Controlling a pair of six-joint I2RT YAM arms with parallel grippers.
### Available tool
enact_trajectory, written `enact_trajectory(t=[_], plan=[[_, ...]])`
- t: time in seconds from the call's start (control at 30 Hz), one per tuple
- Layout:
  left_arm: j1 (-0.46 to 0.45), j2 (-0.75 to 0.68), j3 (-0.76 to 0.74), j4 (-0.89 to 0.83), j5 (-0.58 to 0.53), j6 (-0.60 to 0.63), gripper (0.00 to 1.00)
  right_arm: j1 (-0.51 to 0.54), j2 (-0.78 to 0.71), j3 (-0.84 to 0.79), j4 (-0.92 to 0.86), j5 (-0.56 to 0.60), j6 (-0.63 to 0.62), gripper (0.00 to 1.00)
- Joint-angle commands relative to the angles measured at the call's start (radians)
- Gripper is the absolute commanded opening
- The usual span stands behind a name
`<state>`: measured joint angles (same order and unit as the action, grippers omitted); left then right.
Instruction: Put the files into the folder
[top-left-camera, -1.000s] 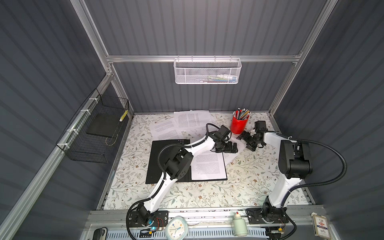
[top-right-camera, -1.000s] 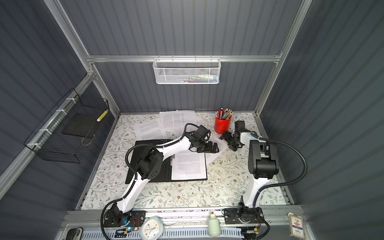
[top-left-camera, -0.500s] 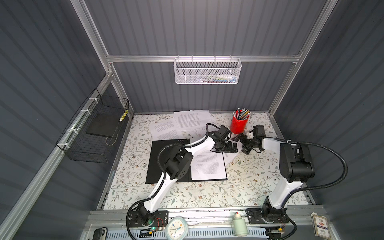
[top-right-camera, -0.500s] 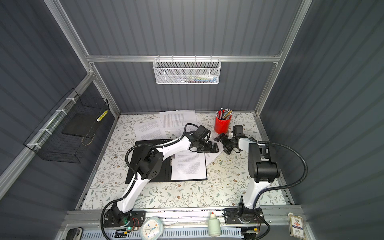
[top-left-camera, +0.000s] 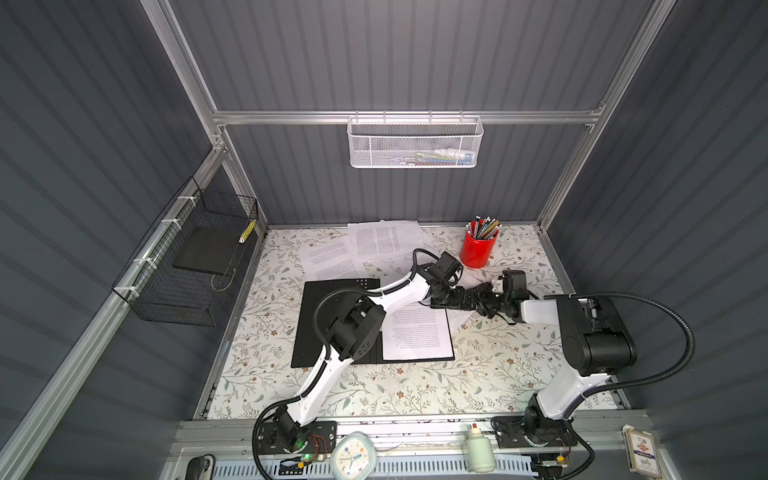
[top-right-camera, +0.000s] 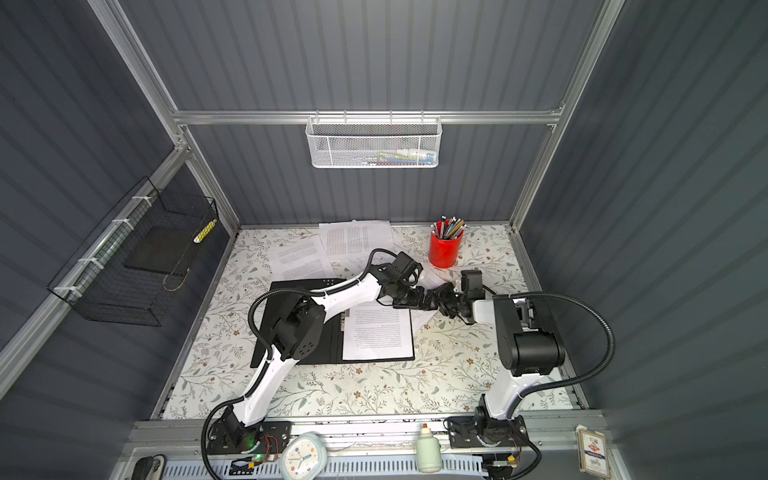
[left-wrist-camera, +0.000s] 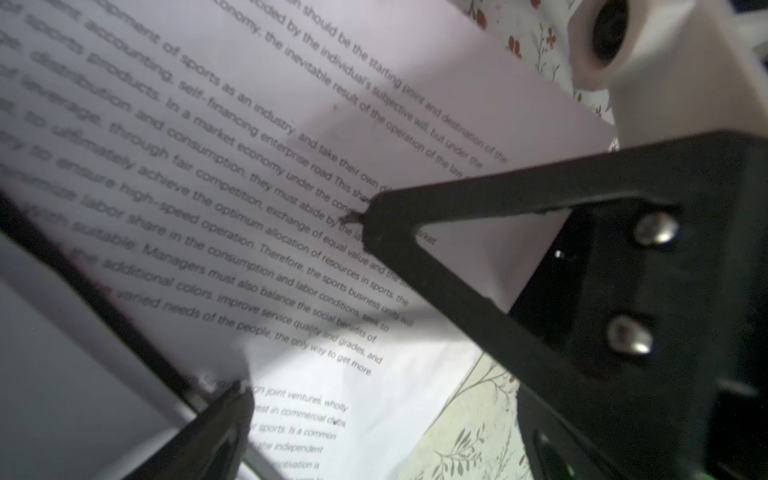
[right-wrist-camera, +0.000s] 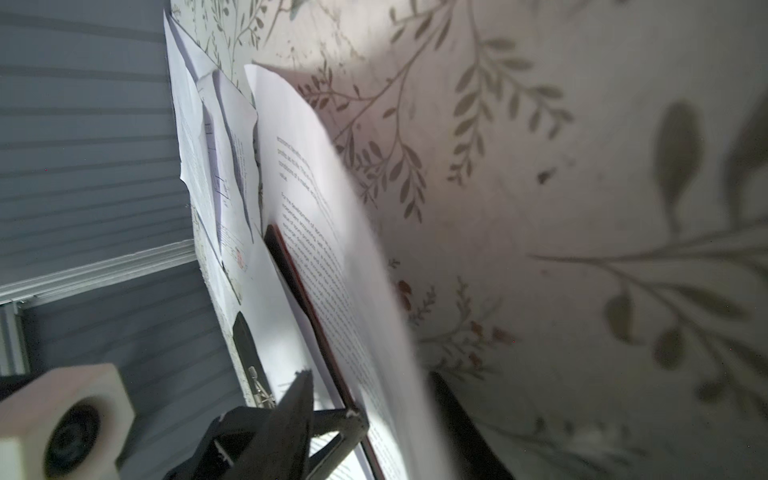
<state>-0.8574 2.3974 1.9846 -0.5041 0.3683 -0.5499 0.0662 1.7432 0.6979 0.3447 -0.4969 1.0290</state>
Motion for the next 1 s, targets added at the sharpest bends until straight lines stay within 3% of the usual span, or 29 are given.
enact_trajectory(t=[0.0, 0.17, 0.37, 0.57, 0.7, 0.8, 0.97], plan=[[0.006, 0.01, -0.02, -0.007, -0.003, -0.022, 1.0, 0.061, -0.041, -0.067, 0.035, 0.017, 0.042, 0.23], [0.01, -0.015, 0.019, 0.002, 0.046, -0.009, 1.0, 0.064, -0.164, -0.11, -0.027, 0.104, 0.002, 0.0], [0.024, -0.201, 0.035, 0.061, 0.11, -0.014, 1.0, 0.055, -0.361, 0.004, -0.371, 0.15, -0.22, 0.0], [0.091, -0.466, -0.122, 0.048, 0.025, 0.032, 1.0, 0.048, -0.542, 0.188, -0.722, 0.237, -0.442, 0.0], [0.19, -0.657, -0.324, 0.015, -0.098, 0.059, 1.0, 0.087, -0.531, 0.392, -0.938, 0.205, -0.552, 0.0], [0.267, -0.772, -0.449, -0.029, -0.178, 0.101, 1.0, 0.174, -0.486, 0.556, -1.05, 0.211, -0.606, 0.0], [0.352, -0.889, -0.559, -0.123, -0.258, 0.162, 1.0, 0.322, -0.369, 0.824, -1.196, 0.113, -0.654, 0.0]])
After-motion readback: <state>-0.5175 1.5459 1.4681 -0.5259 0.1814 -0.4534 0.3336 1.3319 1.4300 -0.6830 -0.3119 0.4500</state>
